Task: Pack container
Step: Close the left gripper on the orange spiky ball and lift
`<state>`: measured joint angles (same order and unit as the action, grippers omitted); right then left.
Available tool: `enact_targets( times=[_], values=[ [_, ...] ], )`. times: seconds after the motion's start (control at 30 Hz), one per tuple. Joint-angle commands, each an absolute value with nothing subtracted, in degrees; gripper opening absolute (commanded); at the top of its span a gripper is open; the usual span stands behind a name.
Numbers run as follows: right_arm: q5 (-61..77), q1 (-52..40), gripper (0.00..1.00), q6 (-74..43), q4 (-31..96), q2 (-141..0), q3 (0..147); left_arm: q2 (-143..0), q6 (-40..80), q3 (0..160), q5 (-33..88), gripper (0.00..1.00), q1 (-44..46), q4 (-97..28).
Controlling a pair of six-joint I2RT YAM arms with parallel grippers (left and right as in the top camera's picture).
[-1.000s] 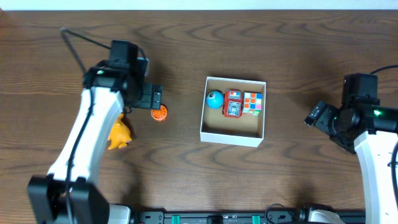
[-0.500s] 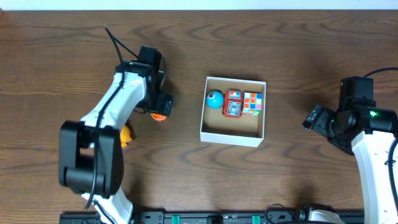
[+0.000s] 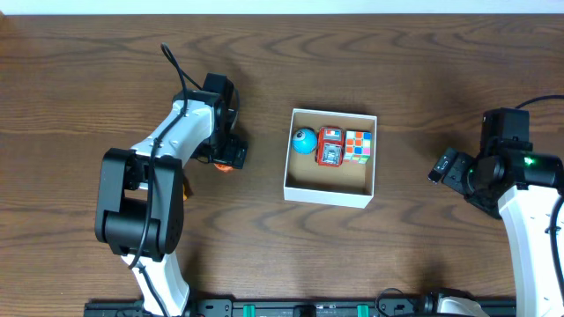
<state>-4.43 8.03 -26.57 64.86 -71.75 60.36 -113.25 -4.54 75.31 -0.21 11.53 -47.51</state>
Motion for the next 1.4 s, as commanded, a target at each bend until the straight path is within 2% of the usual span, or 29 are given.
enact_targets(
  times=[0.0, 0.27, 0.5, 0.7, 0.87, 1.07, 1.13, 1.3, 1.37],
  values=[
    [-4.2, 8.4, 0.99, -26.0, 64.7, -72.0, 60.2, -114.3, -4.9, 76.0, 1.6, 0.98, 11.7, -47.0],
    [-4.3, 8.4, 0.99, -25.6, 64.7, -72.0, 60.2, -115.7, -4.9, 76.0, 2.3, 1.00, 12.3, -46.3],
    [-4.3, 8.4, 0.99, -25.6, 64.8, -72.0, 60.2, -115.7, -4.6, 76.0, 2.4, 0.78, 12.3, -47.0],
    [-4.3, 8.4, 0.99, -25.6, 64.9, -72.0, 60.2, -115.7, -4.2, 76.0, 2.4, 0.70, 12.3, -47.5],
    [-4.3, 8.4, 0.99, -25.1, 64.9, -72.0, 60.2, -115.7, -4.3, 76.0, 2.3, 0.54, 12.3, -47.4],
    [-4.3, 8.4, 0.99, -25.1, 64.9, -72.0, 60.2, -115.6, -4.3, 76.0, 2.3, 0.53, 12.3, -47.2],
    [-4.3, 8.4, 0.99, -25.1, 64.9, -72.0, 60.2, -115.2, -4.3, 76.0, 2.3, 0.49, 12.3, -47.2],
    [-4.3, 8.4, 0.99, -24.9, 64.9, -72.0, 60.2, -112.2, -4.3, 77.5, 2.3, 0.48, 12.3, -47.6],
    [-4.3, 8.4, 0.99, -24.6, 64.9, -72.0, 60.2, -109.9, -4.3, 79.5, 2.3, 0.43, 12.5, -49.1]
  ],
)
